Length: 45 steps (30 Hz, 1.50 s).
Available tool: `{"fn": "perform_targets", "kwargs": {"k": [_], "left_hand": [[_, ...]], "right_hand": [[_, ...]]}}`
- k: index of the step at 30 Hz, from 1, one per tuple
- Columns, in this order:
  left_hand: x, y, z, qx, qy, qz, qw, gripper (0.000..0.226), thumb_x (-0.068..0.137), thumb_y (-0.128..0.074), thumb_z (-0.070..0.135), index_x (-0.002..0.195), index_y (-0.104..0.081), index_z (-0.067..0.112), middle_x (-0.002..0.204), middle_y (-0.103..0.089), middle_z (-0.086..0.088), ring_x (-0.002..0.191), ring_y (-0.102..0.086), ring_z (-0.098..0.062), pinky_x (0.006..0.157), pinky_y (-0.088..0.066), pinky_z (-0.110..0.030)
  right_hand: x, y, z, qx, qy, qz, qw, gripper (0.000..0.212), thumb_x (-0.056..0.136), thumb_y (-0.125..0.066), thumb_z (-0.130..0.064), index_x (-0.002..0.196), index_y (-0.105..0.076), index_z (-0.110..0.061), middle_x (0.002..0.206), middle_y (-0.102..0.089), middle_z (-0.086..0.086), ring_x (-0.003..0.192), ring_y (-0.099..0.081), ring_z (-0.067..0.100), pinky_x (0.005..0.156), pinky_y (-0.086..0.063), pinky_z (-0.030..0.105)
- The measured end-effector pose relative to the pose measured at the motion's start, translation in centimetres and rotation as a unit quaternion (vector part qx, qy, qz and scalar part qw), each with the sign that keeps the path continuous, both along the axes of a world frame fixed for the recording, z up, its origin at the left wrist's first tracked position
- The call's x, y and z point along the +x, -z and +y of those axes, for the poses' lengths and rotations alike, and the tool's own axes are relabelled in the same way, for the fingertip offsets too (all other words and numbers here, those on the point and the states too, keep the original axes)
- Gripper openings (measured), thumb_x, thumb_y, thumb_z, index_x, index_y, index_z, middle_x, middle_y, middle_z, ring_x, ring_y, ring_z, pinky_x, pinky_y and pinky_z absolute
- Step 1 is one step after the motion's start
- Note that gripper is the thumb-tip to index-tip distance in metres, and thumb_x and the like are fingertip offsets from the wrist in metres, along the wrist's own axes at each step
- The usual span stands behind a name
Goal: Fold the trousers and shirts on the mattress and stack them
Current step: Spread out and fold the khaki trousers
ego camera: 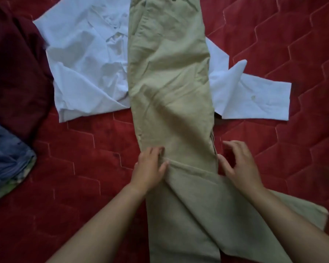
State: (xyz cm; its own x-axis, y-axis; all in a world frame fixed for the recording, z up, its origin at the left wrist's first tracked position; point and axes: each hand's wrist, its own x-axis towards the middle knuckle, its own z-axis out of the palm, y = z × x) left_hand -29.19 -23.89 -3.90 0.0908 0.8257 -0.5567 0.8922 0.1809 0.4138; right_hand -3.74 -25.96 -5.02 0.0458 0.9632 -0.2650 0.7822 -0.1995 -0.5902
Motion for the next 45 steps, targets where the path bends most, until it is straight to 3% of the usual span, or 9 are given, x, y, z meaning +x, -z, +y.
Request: {"fn": "perform_targets", "kwargs": {"k": [9, 14, 19, 25, 30, 35, 38, 41, 45], "left_hand": [[4.9, -1.3, -4.9, 0.060, -0.060, 0.075, 0.994, 0.026, 0.088, -0.054, 0.047, 0.092, -0.066, 0.024, 0.109, -0.054, -0.002, 0.117, -0.042, -0.023, 0.090, -0.037, -0.040], [8.0, -2.7, -8.1, 0.075, -0.125, 0.120, 0.982, 0.028, 0.086, -0.058, 0.044, 0.100, -0.063, 0.021, 0.127, -0.044, -0.008, 0.123, -0.035, -0.025, 0.096, -0.035, -0.041], [11.5, -2.5, -8.6, 0.014, -0.282, 0.003, 0.959, 0.023, 0.086, -0.060, 0.042, 0.087, -0.056, 0.020, 0.105, -0.054, -0.007, 0.102, -0.054, -0.028, 0.081, -0.039, -0.029], [16.5, -0.5, -8.9, -0.035, -0.272, -0.029, 0.961, 0.036, 0.081, -0.059, 0.056, 0.068, -0.050, 0.024, 0.087, -0.066, 0.003, 0.090, -0.061, -0.023, 0.070, -0.037, -0.026], [21.6, 1.5, -9.0, -0.017, -0.363, 0.011, 0.931, 0.050, 0.072, -0.064, 0.063, 0.094, -0.054, 0.018, 0.109, -0.058, -0.005, 0.102, -0.057, -0.029, 0.085, -0.045, -0.034], [24.1, 1.6, -10.1, 0.064, -0.384, 0.061, 0.919, 0.039, 0.080, -0.061, 0.033, 0.104, -0.050, 0.005, 0.117, -0.052, -0.016, 0.108, -0.050, -0.036, 0.095, -0.037, -0.038], [23.1, 0.8, -11.5, 0.031, -0.387, 0.010, 0.921, 0.024, 0.085, -0.055, 0.024, 0.099, -0.052, 0.004, 0.106, -0.059, -0.016, 0.100, -0.055, -0.034, 0.084, -0.041, -0.035], [21.1, -1.0, -13.4, -0.001, -0.474, -0.133, 0.870, 0.011, 0.088, -0.053, 0.017, 0.096, -0.051, 0.010, 0.096, -0.062, -0.009, 0.095, -0.059, -0.029, 0.082, -0.046, -0.032], [16.7, -3.8, -18.2, 0.022, -0.528, -0.193, 0.827, 0.005, 0.088, -0.048, 0.013, 0.089, -0.051, 0.017, 0.088, -0.061, -0.003, 0.092, -0.060, -0.027, 0.079, -0.047, -0.034]], "right_hand": [[6.3, -1.0, -7.5, -0.126, -0.092, -0.047, 0.987, 0.022, 0.084, -0.062, -0.040, 0.096, -0.065, -0.022, 0.092, -0.058, -0.005, 0.093, -0.053, 0.017, 0.081, -0.040, 0.039], [8.3, -2.3, -10.1, -0.118, -0.117, -0.040, 0.985, 0.018, 0.082, -0.069, -0.021, 0.098, -0.066, -0.014, 0.092, -0.061, 0.001, 0.090, -0.057, 0.025, 0.079, -0.046, 0.038], [10.4, -2.1, -11.5, -0.090, -0.065, -0.085, 0.990, 0.026, 0.085, -0.064, -0.027, 0.109, -0.064, -0.017, 0.104, -0.062, 0.002, 0.101, -0.056, 0.025, 0.086, -0.043, 0.040], [13.5, -0.1, -10.2, -0.053, 0.020, -0.110, 0.992, 0.046, 0.086, -0.063, -0.034, 0.126, -0.056, -0.013, 0.134, -0.043, 0.011, 0.123, -0.039, 0.031, 0.102, -0.036, 0.046], [14.1, 1.4, -11.2, -0.014, 0.001, -0.060, 0.998, 0.042, 0.086, -0.061, -0.037, 0.125, -0.058, -0.020, 0.134, -0.041, 0.007, 0.127, -0.031, 0.027, 0.106, -0.031, 0.042], [16.4, 0.8, -12.0, -0.031, -0.060, -0.020, 0.997, 0.043, 0.088, -0.059, -0.037, 0.127, -0.055, -0.018, 0.134, -0.042, 0.000, 0.126, -0.032, 0.017, 0.102, -0.029, 0.032], [17.5, -0.6, -11.6, -0.053, -0.079, 0.003, 0.995, 0.043, 0.088, -0.059, -0.035, 0.127, -0.054, -0.016, 0.131, -0.046, 0.002, 0.121, -0.040, 0.018, 0.098, -0.030, 0.025], [17.4, -2.7, -10.7, -0.044, -0.078, 0.034, 0.995, 0.040, 0.088, -0.059, -0.035, 0.123, -0.056, -0.015, 0.124, -0.050, 0.002, 0.115, -0.047, 0.016, 0.094, -0.033, 0.022], [15.1, -5.5, -10.1, -0.008, -0.089, 0.054, 0.995, 0.037, 0.088, -0.058, -0.036, 0.120, -0.057, -0.016, 0.119, -0.052, -0.001, 0.106, -0.050, 0.010, 0.091, -0.036, 0.022]]}}
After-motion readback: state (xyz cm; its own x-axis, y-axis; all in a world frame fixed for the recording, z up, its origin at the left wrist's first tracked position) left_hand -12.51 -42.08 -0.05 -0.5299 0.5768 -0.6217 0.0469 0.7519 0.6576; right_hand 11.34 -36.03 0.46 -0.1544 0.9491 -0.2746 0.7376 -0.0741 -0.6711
